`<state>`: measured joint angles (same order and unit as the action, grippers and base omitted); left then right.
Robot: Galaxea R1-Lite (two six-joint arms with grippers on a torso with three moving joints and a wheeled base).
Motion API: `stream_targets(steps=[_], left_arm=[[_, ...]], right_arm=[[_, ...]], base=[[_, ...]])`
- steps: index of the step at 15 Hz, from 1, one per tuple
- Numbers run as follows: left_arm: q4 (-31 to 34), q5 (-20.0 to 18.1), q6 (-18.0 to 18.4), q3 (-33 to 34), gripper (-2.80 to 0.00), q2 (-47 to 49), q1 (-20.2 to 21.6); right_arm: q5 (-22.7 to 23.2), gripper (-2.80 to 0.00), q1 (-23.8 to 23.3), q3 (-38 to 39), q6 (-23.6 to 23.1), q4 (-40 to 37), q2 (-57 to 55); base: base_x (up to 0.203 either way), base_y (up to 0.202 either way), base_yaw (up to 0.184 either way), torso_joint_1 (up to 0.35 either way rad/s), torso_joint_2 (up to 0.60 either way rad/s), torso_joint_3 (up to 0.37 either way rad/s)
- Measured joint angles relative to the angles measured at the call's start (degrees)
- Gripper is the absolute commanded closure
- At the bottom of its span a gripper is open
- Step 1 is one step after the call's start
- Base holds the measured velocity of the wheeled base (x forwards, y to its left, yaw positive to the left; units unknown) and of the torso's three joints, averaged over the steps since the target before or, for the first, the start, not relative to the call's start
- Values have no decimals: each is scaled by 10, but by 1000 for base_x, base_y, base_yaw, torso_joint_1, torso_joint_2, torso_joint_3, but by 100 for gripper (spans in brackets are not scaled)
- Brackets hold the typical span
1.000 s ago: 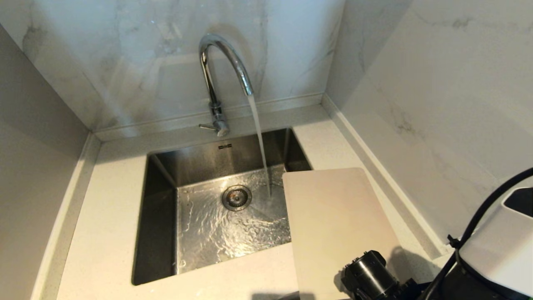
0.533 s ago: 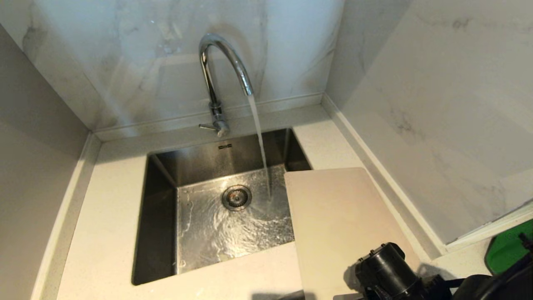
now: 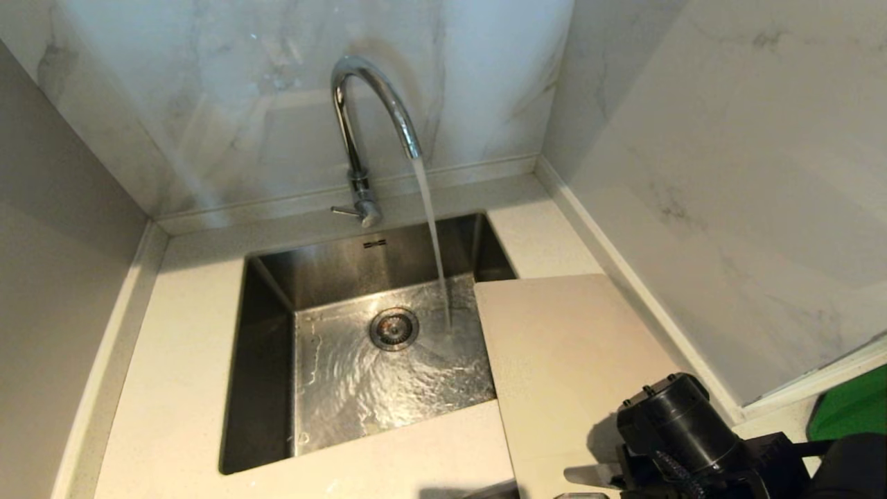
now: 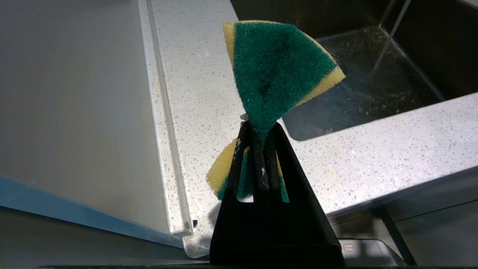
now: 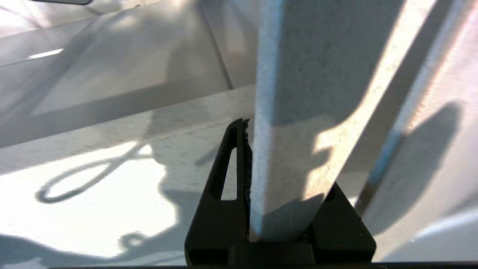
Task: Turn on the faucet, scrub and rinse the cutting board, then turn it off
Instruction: Pick up the cutting board
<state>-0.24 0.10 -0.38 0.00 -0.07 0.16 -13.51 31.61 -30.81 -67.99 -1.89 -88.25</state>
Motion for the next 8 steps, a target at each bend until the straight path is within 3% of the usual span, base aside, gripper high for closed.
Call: stream_targets(steps=[3,8], left_arm=[[0,0,0,0,0,0,0],[0,0,0,0,0,0,0]], right_arm=[[-10,0,-1,-10,-17,-7,33],[-55,0,-2,-65,-43,-100,95]], base=[[0,0,0,0,0,0],[0,0,0,0,0,0]])
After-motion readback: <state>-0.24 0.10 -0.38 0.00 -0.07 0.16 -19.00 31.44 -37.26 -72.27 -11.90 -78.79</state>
